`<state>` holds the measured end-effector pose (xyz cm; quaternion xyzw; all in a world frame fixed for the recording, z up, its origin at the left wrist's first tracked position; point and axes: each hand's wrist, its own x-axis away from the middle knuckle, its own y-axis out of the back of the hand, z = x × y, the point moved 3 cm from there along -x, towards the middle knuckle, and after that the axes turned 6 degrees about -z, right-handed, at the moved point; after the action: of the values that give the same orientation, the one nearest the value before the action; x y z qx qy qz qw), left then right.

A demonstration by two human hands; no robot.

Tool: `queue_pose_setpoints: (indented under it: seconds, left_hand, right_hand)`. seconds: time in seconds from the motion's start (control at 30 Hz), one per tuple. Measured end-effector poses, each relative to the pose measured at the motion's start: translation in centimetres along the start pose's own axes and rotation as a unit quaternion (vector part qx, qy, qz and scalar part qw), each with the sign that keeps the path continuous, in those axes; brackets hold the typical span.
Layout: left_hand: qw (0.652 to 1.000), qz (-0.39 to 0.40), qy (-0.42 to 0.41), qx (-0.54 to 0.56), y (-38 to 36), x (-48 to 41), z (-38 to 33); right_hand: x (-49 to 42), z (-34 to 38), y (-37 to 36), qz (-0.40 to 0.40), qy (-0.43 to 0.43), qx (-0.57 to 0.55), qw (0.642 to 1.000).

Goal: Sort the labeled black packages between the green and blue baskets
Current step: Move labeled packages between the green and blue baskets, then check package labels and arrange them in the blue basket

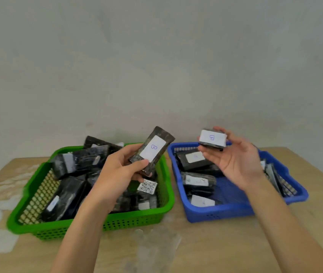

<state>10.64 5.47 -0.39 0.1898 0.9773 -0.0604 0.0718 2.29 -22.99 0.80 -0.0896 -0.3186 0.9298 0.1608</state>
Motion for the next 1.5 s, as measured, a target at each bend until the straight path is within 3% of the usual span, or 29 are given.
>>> queue_pose_setpoints:
  seconds: [0.13,0.27,0.33,0.43,0.5,0.67,0.7,0.83,0.87,0.93,1.0,1.1,1.17,1.27,1.33,1.37,1.43,1.5]
  left_hand:
    - [0.998,0.031,0.003,-0.052,-4.6,-1.0,0.5]
    - [0.992,0.059,0.004,-0.107,-9.0,-2.5,0.9]
    - [0.988,0.077,0.012,-0.132,-11.1,-3.2,1.2]
    - [0.977,0.092,0.013,-0.192,-13.8,-4.3,1.9]
    - [0.969,0.097,0.016,-0.226,-15.5,-5.0,2.5]
    - [0.925,0.149,0.005,-0.349,-19.5,-6.0,3.8]
    - [0.914,0.161,0.007,-0.372,-20.2,-6.1,4.0]
    - [0.885,0.193,-0.005,-0.423,-22.1,-7.1,4.7]
    - [0.878,0.201,-0.003,-0.433,-22.4,-7.4,4.9]
    - [0.862,0.225,0.01,-0.454,-23.1,-7.8,5.5]
    - [0.837,0.254,0.021,-0.484,-23.9,-7.9,6.2]
    - [0.796,0.262,-0.002,-0.546,-25.1,-7.5,6.9]
    - [0.767,0.25,-0.043,-0.59,-25.5,-7.3,7.2]
    - [0.773,0.24,-0.067,-0.583,-25.6,-7.1,7.3]
    - [0.81,0.211,-0.083,-0.541,-25.5,-7.3,6.9]
    - [0.832,0.191,-0.088,-0.514,-25.5,-7.4,6.6]
    - [0.868,0.163,-0.089,-0.461,-25.5,-7.8,6.1]
    - [0.88,0.156,-0.096,-0.439,-25.8,-8.4,5.8]
  right_hand:
    - [0.6,4.6,5.9,-0.085,0.052,0.167,0.981]
    - [1.1,6.6,10.2,-0.155,0.074,0.438,0.883]
    - [1.2,6.6,11.3,-0.132,0.063,0.51,0.847]
    - [1.5,5.4,11.8,-0.049,-0.026,0.591,0.805]
    - [1.3,4.2,11.7,-0.001,-0.079,0.65,0.756]
    - [0.1,3.0,11.9,0.001,-0.019,0.765,0.643]
    - [0.0,3.4,12.2,-0.006,-0.003,0.773,0.635]
    - [0.3,7.4,14.1,-0.116,0.066,0.702,0.7]
    - [0.5,8.7,14.7,-0.155,0.101,0.705,0.685]
    - [1.1,10.2,15.5,-0.196,0.127,0.737,0.634]
    - [1.3,9.8,15.3,-0.172,0.101,0.775,0.6]
    - [0.8,8.0,14.5,-0.128,0.045,0.86,0.491]
    - [0.5,7.4,14.4,-0.122,0.012,0.889,0.441]
    - [0.3,6.7,14.5,-0.136,0.012,0.909,0.393]
    - [0.1,6.9,14.2,-0.164,0.042,0.903,0.394]
    - [0.0,7.3,14.2,-0.182,0.054,0.89,0.415]
    - [0.3,8.4,14.6,-0.214,0.067,0.836,0.501]
    - [0.9,9.8,15.6,-0.243,0.066,0.733,0.632]
